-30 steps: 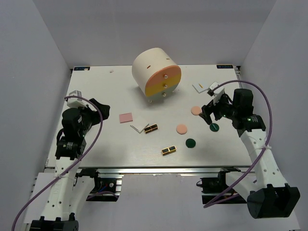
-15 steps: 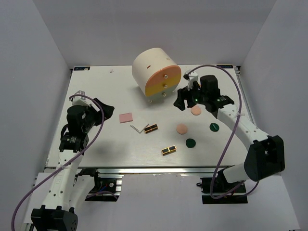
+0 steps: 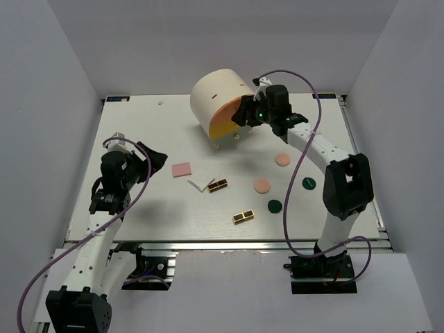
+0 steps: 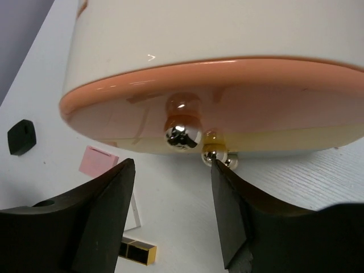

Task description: Organize the makeup

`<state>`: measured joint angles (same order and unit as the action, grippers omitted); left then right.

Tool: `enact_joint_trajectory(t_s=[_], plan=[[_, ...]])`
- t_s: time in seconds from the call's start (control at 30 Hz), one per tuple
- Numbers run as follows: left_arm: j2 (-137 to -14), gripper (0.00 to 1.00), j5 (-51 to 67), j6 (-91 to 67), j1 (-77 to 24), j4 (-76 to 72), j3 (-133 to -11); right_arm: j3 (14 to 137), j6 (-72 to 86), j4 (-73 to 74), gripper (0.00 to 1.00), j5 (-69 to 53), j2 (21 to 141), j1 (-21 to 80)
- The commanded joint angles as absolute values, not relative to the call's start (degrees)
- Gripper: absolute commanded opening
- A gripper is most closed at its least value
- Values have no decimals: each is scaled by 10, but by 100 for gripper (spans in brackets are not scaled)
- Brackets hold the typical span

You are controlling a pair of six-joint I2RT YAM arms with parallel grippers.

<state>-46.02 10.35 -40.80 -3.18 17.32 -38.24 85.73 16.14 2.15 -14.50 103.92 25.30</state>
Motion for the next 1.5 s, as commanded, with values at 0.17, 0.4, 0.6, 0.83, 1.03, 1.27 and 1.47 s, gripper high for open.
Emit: enact_joint_trajectory(t_s=[0.17, 0.4, 0.6, 0.83, 1.03, 1.27, 1.47], plan=[[-468, 87, 100, -419, -33, 145, -387, 907, 169, -21, 54, -115, 1060, 252], [-483, 87, 105, -418, -33, 138, -387, 934, 148, -42, 46, -121, 1083, 251], [-484, 87, 105, -420, -33, 131, -383, 946, 133, -40, 37, -114, 1092, 251], [-506, 87, 109, -446, -33, 134, -373, 909, 115, -58, 17, -115, 1065, 251], [-559, 87, 123, -439, -36, 142, -377, 835, 114, -75, 15, -111, 1006, 248], [-639, 93, 102, -411, -72, 150, -409, 731, 117, -71, 13, -110, 920, 236], [-711, 98, 63, -405, -102, 153, -444, 678, 113, -69, 21, -114, 864, 236]])
